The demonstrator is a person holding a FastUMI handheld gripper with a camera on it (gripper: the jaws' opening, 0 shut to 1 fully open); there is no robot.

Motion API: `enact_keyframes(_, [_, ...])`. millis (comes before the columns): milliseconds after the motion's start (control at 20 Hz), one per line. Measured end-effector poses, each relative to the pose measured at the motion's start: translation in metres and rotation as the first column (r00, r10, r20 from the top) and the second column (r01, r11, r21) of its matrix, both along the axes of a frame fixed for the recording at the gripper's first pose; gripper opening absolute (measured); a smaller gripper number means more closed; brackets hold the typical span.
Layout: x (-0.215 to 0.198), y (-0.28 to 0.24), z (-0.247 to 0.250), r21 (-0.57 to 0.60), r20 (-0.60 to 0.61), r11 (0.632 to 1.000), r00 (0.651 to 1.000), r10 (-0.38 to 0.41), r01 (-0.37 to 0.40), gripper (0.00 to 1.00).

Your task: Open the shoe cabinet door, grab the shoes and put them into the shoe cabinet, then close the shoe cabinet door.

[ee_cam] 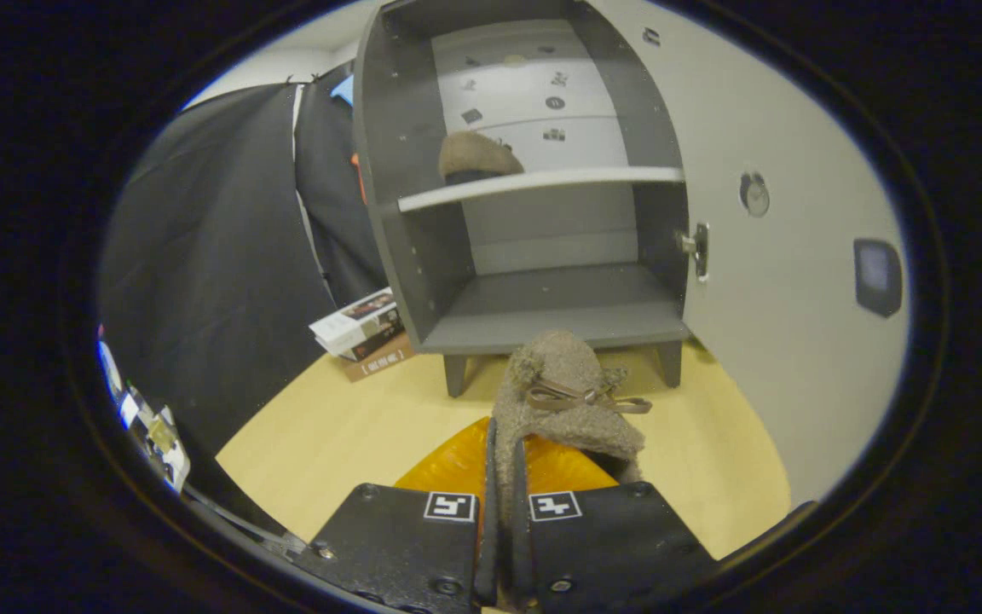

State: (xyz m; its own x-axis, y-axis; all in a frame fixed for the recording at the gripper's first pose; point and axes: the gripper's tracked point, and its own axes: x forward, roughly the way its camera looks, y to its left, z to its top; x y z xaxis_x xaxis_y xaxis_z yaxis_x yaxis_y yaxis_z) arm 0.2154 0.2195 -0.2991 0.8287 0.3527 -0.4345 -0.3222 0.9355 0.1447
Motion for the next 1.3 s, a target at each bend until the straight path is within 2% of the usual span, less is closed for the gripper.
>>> enact_keyframes(350, [0.008, 0.023, 0.127, 0.053, 0.145, 0.999, 0.989, -0.007, -0.001, 0.1])
enact_keyframes(500, [0.022, 0.027, 0.174, 0.034, 0.195, 0.999, 0.981, -0.008, 0.001, 0.1])
enact_keyframes(750, [0.071, 0.014, 0.239, -0.008, 0.246, 0.997, 0.967, -0.074, 0.078, 0.1])
enact_keyframes(900, [0.118, -0.003, 0.258, -0.069, 0.26, 0.985, 0.956, -0.137, 0.16, 0.1])
enact_keyframes(1100, [0.184, -0.015, 0.256, -0.183, 0.261, 0.957, 0.95, -0.174, 0.226, 0.1])
enact_keyframes(1300, [0.25, -0.018, 0.245, -0.307, 0.28, 0.922, 0.948, -0.15, 0.237, 0.1])
